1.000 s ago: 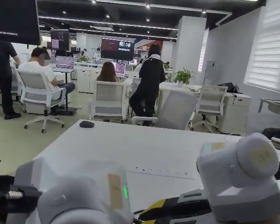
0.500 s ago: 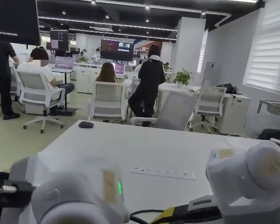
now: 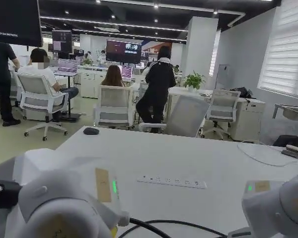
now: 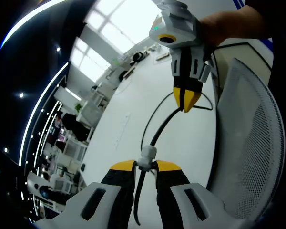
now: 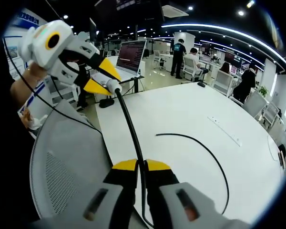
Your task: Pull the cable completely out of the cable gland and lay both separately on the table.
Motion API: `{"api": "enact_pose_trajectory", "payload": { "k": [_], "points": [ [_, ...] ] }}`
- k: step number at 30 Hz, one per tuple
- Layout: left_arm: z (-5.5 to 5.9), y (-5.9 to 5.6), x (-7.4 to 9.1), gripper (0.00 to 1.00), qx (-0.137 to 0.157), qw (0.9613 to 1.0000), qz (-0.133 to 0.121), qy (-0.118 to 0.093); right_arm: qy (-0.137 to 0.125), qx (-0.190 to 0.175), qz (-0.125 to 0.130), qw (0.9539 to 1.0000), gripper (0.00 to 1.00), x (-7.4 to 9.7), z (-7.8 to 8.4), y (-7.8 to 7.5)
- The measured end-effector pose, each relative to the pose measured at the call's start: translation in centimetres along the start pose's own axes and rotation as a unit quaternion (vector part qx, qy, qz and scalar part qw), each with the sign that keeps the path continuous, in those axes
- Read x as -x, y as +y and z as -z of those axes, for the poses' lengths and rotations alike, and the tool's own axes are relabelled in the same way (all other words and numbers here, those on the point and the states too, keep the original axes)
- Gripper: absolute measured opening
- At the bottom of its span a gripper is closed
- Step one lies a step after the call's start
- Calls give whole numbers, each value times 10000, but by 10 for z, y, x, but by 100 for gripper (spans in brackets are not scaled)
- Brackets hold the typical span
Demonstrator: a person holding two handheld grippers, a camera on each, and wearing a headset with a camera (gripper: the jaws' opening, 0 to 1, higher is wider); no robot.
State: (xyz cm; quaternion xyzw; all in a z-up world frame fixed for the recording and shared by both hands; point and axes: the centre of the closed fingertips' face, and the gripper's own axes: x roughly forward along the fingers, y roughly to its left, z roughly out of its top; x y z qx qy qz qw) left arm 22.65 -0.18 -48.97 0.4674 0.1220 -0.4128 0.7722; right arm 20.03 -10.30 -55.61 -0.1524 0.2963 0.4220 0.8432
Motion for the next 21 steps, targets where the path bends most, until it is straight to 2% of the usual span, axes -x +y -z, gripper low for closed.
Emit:
{"api": "enact_pose_trajectory", "payload": {
  "k": [9,13,14,15,17,18,21],
  "points": [
    [0,-1,3,16,5,10000,-10,-3,379,-91,198,9990,4,2,30,-7],
    [-2,-3,4,16,5,10000,3,-31,478,-60,131,9988,4,2,35,-5],
    [-3,-4,4,16,1,10000,3,-41,546,-42,143,9984,6,1,36,-5],
    [-4,-5,5,16,-13,10000,-3,-59,588,-20,187,9981,13,1,35,-5],
    [-6,-7,5,16,-33,10000,-1,-73,502,86,186,9985,24,-1,22,-1],
    [-6,-8,5,16,-53,10000,-3,-73,303,246,87,9992,23,-3,7,5],
    [-12,-13,5,16,-109,9999,-44,-117,-146,419,-107,9990,22,-8,-29,23]
  ]
}}
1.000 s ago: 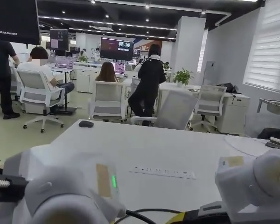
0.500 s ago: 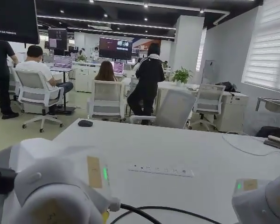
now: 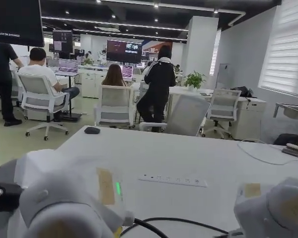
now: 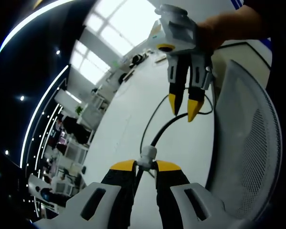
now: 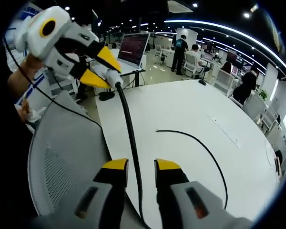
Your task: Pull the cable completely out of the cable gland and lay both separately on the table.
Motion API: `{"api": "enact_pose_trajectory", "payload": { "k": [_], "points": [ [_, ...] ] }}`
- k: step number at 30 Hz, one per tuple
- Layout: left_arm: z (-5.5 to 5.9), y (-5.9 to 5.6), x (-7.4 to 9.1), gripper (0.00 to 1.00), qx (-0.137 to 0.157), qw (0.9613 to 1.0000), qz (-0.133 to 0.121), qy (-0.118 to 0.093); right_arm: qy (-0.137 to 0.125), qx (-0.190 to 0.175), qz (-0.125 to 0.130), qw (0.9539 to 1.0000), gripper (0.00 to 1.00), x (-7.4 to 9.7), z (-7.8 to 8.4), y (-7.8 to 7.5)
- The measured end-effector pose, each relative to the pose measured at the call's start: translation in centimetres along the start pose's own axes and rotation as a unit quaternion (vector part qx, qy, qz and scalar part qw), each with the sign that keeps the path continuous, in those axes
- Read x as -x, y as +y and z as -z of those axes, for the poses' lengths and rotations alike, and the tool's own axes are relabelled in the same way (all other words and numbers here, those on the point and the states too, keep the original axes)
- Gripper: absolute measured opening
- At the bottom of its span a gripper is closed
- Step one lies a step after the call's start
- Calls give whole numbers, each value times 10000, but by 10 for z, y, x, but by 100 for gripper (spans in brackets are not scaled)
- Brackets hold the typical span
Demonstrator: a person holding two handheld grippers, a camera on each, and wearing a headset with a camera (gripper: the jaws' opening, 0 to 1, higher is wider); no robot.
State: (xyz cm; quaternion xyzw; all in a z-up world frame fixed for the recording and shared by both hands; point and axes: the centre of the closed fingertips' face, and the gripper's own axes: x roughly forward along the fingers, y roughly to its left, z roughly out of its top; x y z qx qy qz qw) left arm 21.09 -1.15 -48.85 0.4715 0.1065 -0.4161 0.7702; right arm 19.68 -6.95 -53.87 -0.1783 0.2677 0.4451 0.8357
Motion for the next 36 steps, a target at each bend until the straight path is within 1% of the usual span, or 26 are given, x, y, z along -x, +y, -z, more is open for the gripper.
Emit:
{"api": "enact_pose_trajectory", "payload": {
  "k": [2,3,4,5,7,8,9,12,17,19,20,21,23,24,27,30,36],
  "points": [
    [-2,-4,-1,16,-85,10000,-4,17,-123,247,-68,9996,22,-4,-16,8],
    [-3,-6,-2,16,-119,9999,8,22,-207,443,-12,9988,21,-6,-26,11],
    [-5,-8,-2,16,-149,9999,19,10,-255,526,23,9983,20,-8,-32,12],
    [-7,-11,-3,16,-161,9999,43,-19,-263,628,53,9977,18,-9,-36,14],
    [-8,-14,-3,16,-178,9998,59,-37,-192,796,137,9965,15,-12,-38,13],
    [-8,-15,-2,16,-183,9998,72,-40,-76,959,166,9952,13,-13,-35,13],
    [-9,-15,-2,16,-179,9998,78,-52,-3,1056,176,9943,8,-14,-33,13],
    [-8,-13,-1,16,-146,9998,81,-74,-14,1026,124,9946,3,-14,-30,15],
    [-9,-15,-2,16,-142,9998,128,-108,-35,1031,126,9946,3,-13,-28,14],
    [-10,-14,-2,16,-152,9997,138,-127,-44,947,174,9953,3,-12,-26,11],
    [-7,-9,-2,16,-259,9997,41,-30,12,954,243,9951,3,-12,-22,8],
    [-5,-7,-1,16,-253,9997,30,-15,69,961,287,9949,3,-12,-19,5],
    [-2,0,0,16,-146,9999,-7,-30,112,879,348,9955,3,-10,-12,1],
    [0,4,2,16,-141,9999,-40,-15,106,849,362,9957,3,-9,-10,-1],
    [5,9,4,16,-133,9999,-102,30,146,705,429,9965,3,-7,1,-5],
    [6,12,5,16,-120,9998,-149,30,184,621,451,9969,3,-6,10,-6],
    [7,15,5,16,-98,9998,-178,25,265,462,476,9974,3,-6,23,-8]
  ]
}}
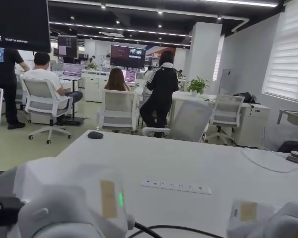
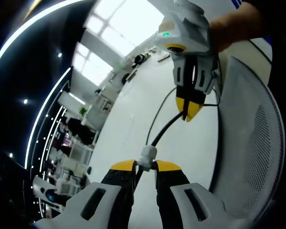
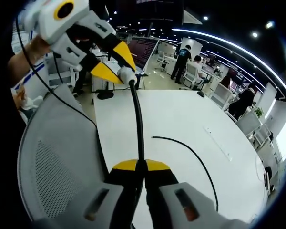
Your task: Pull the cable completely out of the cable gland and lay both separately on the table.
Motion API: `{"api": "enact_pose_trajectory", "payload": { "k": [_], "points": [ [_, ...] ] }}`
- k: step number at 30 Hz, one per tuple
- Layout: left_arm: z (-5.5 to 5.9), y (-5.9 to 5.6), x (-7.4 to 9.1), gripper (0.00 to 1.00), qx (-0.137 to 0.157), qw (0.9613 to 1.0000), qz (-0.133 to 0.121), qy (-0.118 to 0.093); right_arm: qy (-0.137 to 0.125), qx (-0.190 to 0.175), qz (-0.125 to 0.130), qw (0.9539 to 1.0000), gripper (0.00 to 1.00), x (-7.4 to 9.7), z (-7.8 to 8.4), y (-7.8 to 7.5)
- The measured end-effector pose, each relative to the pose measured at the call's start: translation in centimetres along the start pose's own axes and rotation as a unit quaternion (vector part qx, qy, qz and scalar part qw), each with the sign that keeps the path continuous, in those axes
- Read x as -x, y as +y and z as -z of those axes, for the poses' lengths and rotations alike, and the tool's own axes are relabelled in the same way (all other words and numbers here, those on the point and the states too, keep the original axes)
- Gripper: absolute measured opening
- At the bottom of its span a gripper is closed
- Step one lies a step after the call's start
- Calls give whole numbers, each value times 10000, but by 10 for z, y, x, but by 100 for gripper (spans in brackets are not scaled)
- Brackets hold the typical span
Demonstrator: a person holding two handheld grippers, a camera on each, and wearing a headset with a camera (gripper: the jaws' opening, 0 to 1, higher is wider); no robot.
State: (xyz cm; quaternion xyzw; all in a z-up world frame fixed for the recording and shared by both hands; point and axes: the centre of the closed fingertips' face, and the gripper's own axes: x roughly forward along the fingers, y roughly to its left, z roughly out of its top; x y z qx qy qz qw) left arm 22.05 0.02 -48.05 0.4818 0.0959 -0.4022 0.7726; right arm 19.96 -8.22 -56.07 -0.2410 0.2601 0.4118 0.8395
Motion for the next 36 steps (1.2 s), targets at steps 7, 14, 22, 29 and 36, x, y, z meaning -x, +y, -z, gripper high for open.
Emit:
{"api": "enact_pose_trajectory", "payload": {
  "k": [7,14,22,29,36],
  "points": [
    [-3,-3,-2,16,-25,10000,46,-14,187,-127,-92,9997,3,-8,10,1],
    [-5,-7,-4,16,-70,9999,80,-21,-156,401,-88,9990,26,-6,-38,0],
    [-7,-8,-5,16,-37,9999,87,-52,-641,600,-256,9958,7,-5,-83,8],
    [6,3,-2,16,115,9999,-32,37,-395,643,-185,9970,3,-7,-64,-4],
    [25,19,1,17,305,9989,-258,225,-160,469,-49,9988,3,-9,-40,-28]
  ]
}}
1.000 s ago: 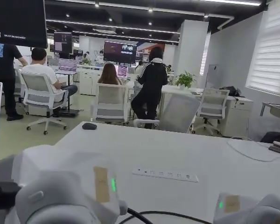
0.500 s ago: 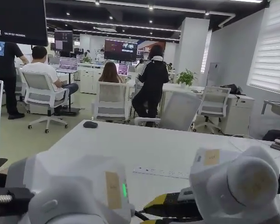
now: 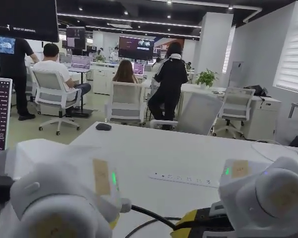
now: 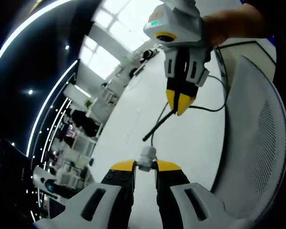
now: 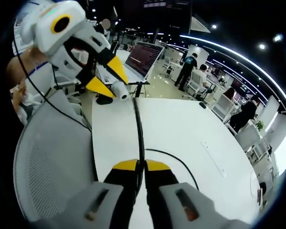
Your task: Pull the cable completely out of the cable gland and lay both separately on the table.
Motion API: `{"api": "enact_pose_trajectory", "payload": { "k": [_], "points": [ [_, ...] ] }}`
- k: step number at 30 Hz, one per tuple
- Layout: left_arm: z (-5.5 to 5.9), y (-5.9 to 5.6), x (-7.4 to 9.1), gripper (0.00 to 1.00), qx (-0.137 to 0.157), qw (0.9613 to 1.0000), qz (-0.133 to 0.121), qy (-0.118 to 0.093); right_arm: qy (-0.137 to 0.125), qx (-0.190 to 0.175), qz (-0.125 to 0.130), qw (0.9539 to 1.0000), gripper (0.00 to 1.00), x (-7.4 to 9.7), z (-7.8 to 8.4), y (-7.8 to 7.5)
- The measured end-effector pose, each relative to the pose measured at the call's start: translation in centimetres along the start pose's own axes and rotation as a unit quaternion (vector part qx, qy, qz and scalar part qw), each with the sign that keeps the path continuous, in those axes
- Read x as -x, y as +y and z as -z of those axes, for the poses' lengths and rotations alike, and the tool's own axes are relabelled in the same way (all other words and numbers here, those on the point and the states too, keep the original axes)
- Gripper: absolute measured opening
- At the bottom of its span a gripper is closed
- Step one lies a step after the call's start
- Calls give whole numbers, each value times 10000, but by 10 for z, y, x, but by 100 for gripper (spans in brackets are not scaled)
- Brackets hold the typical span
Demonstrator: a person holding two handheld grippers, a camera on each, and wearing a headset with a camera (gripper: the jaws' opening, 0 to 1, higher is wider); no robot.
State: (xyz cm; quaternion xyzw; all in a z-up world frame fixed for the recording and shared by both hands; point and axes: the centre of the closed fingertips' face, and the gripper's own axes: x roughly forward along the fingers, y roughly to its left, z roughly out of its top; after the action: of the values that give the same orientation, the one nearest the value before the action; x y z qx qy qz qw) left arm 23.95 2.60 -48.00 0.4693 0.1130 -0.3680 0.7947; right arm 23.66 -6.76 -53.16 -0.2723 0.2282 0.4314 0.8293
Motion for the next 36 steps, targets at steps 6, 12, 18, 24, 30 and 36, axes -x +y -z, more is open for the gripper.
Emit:
{"api": "enact_pose_trajectory", "payload": {
  "k": [6,12,18,24,30,36],
  "points": [
    [8,-6,-6,17,132,9999,41,97,-239,-395,295,9985,3,-2,3,-43],
    [14,-24,-11,17,353,9989,252,163,-146,-616,822,9946,3,-31,22,-112],
    [19,-45,-7,17,899,9944,541,116,183,-941,926,9911,4,-95,78,-160],
    [30,-52,3,17,1158,9910,602,289,746,-1331,919,9840,5,-138,149,-188],
    [41,-60,7,17,1281,9881,726,436,1066,-1726,1198,9719,18,-126,169,-206],
    [37,-63,-7,17,1371,9860,910,269,746,-2001,986,9719,15,-84,166,-160]
  ]
}}
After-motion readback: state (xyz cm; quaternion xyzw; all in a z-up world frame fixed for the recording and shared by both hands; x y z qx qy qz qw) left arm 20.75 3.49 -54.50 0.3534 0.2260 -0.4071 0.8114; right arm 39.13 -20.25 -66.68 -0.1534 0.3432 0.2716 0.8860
